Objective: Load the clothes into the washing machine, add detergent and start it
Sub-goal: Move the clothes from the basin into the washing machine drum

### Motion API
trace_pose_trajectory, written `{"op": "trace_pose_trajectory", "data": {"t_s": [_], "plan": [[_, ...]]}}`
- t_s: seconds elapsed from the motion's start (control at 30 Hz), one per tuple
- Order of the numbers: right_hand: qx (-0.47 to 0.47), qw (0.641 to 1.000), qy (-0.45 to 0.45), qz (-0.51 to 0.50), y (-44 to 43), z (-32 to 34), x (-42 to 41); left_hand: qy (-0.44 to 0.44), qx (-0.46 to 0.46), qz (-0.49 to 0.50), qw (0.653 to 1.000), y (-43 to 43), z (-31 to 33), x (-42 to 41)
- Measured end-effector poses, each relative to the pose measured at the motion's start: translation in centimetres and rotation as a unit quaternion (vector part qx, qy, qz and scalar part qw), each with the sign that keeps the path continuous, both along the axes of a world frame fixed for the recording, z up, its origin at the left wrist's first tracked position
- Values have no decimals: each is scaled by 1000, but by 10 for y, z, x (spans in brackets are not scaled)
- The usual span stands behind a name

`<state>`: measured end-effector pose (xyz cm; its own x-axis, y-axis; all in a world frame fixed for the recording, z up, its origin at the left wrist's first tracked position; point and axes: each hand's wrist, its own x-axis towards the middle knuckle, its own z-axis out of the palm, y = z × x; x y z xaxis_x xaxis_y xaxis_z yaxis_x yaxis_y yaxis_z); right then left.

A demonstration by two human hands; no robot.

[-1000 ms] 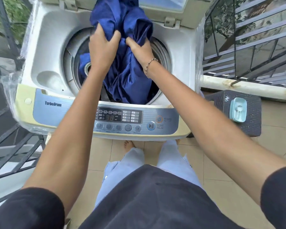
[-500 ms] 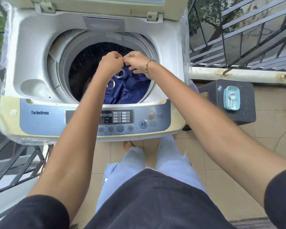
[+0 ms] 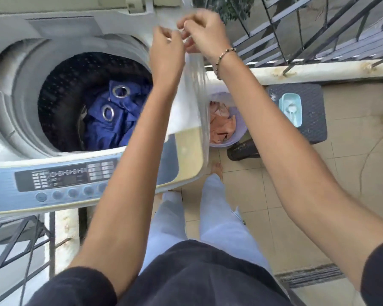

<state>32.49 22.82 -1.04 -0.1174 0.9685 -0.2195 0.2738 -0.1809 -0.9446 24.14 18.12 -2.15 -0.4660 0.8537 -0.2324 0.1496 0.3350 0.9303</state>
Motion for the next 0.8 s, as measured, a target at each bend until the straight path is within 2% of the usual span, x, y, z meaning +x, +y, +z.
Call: {"op": "trace_pose_trajectory", "data": {"t_s": [0.17,0.33,0.63,0.8], "plan": [[-7,998,-14,-66,31,-33,94,-30,22,-9,999,32,-6,111],[-95,990,-6,-103,57,-80,170,-21,-51,-15,998,63,-57,191],[-254,958,13,-132,84,-209,221,-9,-234,-30,972,84,-194,223],[-302,947,9,-114,83,-280,227,3,-282,-46,958,89,-277,219]]}}
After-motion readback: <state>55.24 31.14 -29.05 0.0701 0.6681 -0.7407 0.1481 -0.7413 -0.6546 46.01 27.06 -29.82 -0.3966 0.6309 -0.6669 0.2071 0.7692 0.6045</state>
